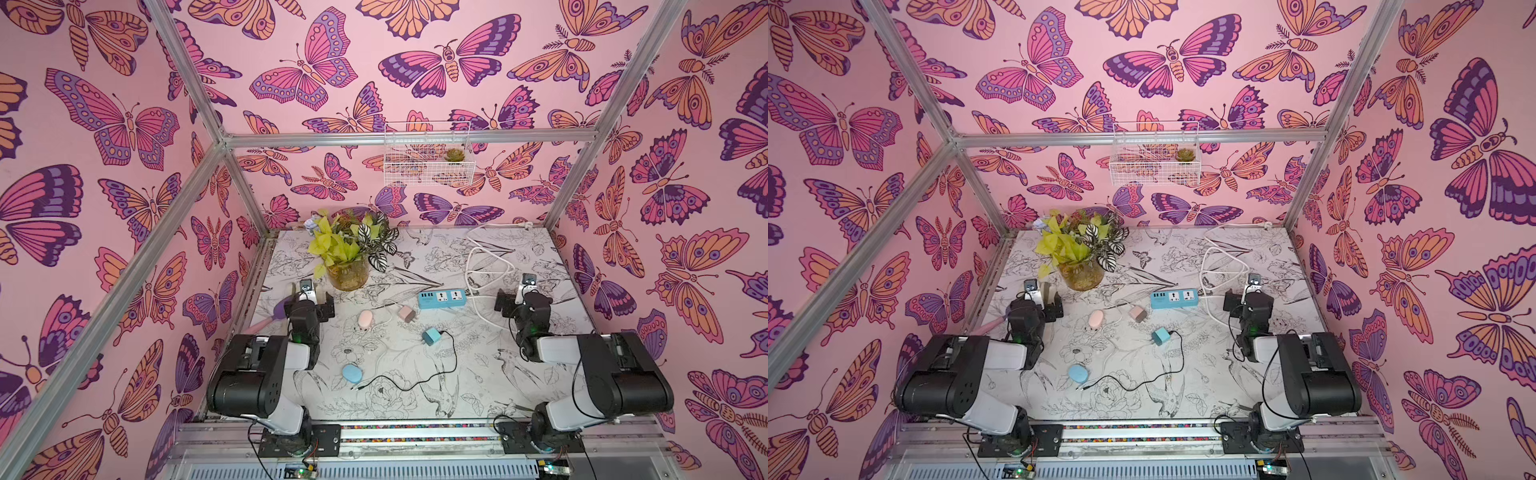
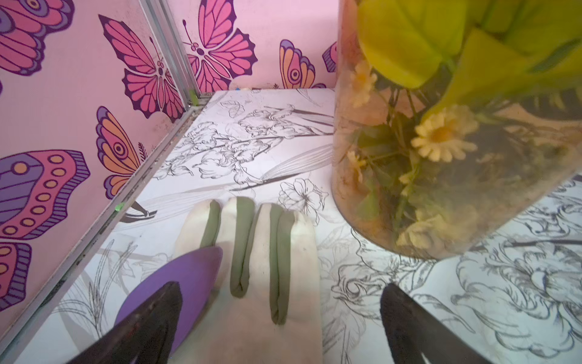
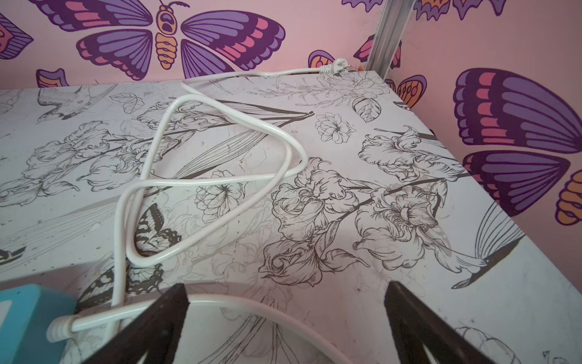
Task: Charge the bluetooth headset
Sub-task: Pick up the plug from the center of the board.
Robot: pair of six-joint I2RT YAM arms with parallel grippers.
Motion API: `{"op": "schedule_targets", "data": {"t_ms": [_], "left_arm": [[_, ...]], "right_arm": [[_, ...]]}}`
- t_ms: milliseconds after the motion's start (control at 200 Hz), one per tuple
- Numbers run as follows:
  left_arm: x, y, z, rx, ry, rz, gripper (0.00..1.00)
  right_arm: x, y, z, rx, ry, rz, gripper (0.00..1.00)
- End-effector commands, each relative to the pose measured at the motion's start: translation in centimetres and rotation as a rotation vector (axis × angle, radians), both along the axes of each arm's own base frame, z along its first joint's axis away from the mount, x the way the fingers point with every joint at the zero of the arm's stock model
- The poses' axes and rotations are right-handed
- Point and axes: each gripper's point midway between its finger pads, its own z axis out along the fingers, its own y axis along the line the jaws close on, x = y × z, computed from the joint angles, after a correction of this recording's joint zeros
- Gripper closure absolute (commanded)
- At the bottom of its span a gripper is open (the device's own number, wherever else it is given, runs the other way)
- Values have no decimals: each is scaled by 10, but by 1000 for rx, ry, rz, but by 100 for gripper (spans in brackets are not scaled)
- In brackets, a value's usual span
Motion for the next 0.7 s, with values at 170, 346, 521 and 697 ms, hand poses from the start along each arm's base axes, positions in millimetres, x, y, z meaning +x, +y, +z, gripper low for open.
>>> {"op": "schedule_targets", "data": {"t_ms": [170, 346, 521, 697], "left_arm": [[1, -2, 1, 0, -3, -10, 0], [1, -2, 2, 0, -5, -10, 0], [1, -2, 1, 0, -3, -10, 0], [2, -2, 1, -7, 1, -16, 0]], "right_arm": [[5, -1, 8, 2, -14, 1, 1], [5, -1, 8, 2, -15, 1, 1], [5, -1, 8, 4, -14, 1, 1], [5, -1, 8, 3, -13, 1, 1]]}}
